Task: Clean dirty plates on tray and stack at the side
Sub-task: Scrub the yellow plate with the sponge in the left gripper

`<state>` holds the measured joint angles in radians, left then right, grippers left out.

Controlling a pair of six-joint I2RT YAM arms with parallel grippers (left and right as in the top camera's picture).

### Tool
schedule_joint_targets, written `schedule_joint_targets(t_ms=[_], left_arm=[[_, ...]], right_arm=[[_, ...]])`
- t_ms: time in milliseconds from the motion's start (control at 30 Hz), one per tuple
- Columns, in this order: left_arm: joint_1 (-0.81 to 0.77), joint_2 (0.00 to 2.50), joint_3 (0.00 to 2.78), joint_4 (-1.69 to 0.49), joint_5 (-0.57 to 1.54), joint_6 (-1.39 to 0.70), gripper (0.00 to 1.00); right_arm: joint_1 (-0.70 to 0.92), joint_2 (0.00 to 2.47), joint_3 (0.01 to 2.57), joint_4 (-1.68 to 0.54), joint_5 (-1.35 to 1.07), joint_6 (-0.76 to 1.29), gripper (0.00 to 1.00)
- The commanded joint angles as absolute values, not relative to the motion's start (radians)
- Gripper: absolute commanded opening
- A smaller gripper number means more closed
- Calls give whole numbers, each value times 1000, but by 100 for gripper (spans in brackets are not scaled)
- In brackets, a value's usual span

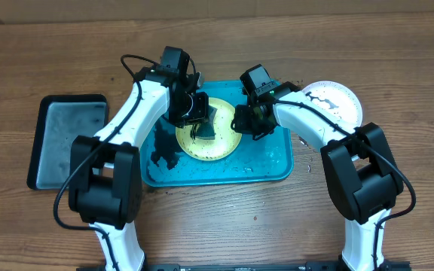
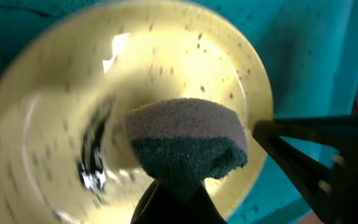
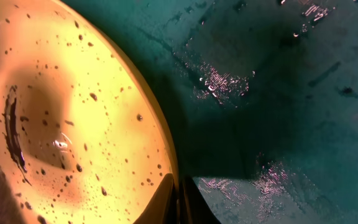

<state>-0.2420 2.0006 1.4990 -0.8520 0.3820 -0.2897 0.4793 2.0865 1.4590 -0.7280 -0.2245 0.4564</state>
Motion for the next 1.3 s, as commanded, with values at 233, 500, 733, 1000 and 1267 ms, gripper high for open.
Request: schedule_joint_targets(t_ms=[233,500,733,1000,1267], left_arm=[[-259,2091,1505,-807,412,-383,5],[-261,2152,1505,-814,343,-381,4],[-227,2150,1511,-945,-150,-382,4],[-201,2146,1653,-1039,47,-367,4],[-292,2184,1644,-882,409,-385,4]], right_arm=[[479,2089,1452,-733,-218,412,4],[479,2089,1452,-734,-216,411,4],[479,2089,1452,-733,-210,411,4],[479,2089,1452,-720,-211,412,4],[479,2089,1452,-718,-211,411,4]])
